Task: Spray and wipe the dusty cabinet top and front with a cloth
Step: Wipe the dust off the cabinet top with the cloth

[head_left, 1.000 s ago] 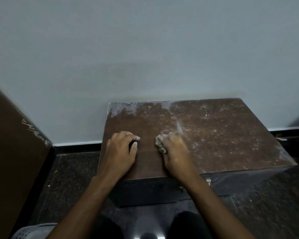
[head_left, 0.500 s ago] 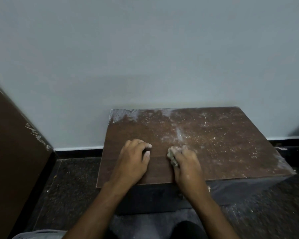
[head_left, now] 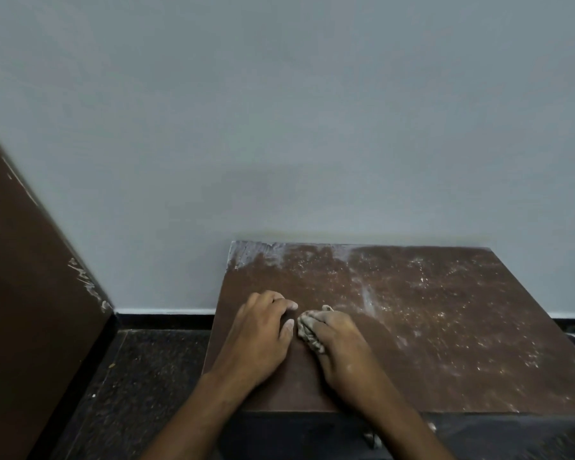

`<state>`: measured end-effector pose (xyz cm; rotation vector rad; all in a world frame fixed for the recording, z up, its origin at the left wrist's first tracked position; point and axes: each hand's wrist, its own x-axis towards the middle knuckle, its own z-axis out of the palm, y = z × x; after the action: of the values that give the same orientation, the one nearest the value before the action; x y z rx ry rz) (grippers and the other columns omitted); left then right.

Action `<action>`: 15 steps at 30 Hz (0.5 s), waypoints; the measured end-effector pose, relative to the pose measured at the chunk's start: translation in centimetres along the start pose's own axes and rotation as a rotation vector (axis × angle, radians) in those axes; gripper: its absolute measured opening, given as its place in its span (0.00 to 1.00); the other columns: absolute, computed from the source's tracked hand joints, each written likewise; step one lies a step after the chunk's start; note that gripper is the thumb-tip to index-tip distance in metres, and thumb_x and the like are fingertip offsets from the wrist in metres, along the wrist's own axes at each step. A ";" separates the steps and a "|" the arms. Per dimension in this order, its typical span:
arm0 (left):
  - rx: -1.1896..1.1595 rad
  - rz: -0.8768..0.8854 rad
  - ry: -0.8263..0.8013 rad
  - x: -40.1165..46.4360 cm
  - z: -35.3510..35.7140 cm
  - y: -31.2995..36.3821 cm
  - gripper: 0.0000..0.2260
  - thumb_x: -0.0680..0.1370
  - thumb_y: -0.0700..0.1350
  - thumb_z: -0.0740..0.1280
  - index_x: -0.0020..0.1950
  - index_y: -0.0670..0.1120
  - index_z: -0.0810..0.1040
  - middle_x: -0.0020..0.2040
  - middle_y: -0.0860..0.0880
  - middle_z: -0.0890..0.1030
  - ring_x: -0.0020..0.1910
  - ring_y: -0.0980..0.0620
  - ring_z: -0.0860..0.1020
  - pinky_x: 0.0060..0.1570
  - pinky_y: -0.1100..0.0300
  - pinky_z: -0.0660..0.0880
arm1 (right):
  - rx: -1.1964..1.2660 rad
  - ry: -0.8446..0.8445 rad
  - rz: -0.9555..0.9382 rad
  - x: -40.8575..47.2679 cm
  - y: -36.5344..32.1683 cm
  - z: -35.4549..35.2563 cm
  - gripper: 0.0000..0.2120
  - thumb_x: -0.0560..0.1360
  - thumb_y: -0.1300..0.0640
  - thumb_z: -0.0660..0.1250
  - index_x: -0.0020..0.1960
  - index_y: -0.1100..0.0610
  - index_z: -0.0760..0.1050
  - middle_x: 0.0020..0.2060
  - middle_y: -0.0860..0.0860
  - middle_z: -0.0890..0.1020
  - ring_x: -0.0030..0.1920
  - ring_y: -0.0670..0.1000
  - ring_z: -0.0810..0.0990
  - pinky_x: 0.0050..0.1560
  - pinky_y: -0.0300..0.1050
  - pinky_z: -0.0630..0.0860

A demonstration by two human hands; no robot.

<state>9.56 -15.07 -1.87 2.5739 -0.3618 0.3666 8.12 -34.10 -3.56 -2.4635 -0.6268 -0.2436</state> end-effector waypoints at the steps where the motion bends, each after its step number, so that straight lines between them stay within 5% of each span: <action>1: 0.014 0.003 -0.003 0.4 0.0 -0.4 0.13 0.78 0.51 0.64 0.61 0.54 0.76 0.57 0.58 0.74 0.56 0.56 0.70 0.59 0.59 0.70 | 0.003 -0.020 -0.025 0.7 0.4 -0.3 0.17 0.82 0.53 0.60 0.70 0.50 0.75 0.63 0.42 0.77 0.65 0.41 0.70 0.75 0.37 0.61; 6: 0.052 0.014 -0.036 2.8 0.2 -1.6 0.14 0.78 0.51 0.63 0.63 0.53 0.75 0.58 0.57 0.73 0.57 0.55 0.70 0.60 0.58 0.69 | -0.085 0.076 0.125 7.5 5.7 -0.9 0.14 0.82 0.56 0.63 0.67 0.54 0.77 0.58 0.50 0.78 0.56 0.51 0.72 0.64 0.50 0.73; 9: 0.091 0.021 -0.065 4.4 0.2 -2.1 0.15 0.78 0.52 0.63 0.65 0.54 0.74 0.59 0.56 0.72 0.58 0.55 0.69 0.60 0.58 0.68 | -0.132 0.097 0.157 9.3 5.0 0.5 0.12 0.82 0.57 0.62 0.65 0.55 0.76 0.56 0.51 0.77 0.56 0.53 0.71 0.66 0.55 0.71; 12: 0.095 0.024 -0.035 5.3 0.2 -3.0 0.15 0.77 0.52 0.63 0.63 0.53 0.75 0.59 0.56 0.73 0.58 0.53 0.70 0.60 0.56 0.69 | -0.032 0.041 -0.017 6.7 2.2 1.0 0.12 0.82 0.61 0.60 0.63 0.51 0.74 0.54 0.46 0.76 0.55 0.48 0.72 0.74 0.50 0.63; 15: 0.084 0.038 -0.034 6.0 0.5 -3.6 0.13 0.77 0.51 0.63 0.61 0.53 0.77 0.57 0.56 0.74 0.56 0.54 0.71 0.59 0.57 0.70 | -0.014 -0.025 -0.150 5.2 1.5 0.8 0.17 0.82 0.61 0.60 0.70 0.56 0.71 0.62 0.47 0.75 0.64 0.47 0.72 0.78 0.44 0.58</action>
<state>16.39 -13.48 -1.94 2.6611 -0.4164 0.3593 13.38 -32.78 -3.33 -2.4385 -0.8245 -0.2770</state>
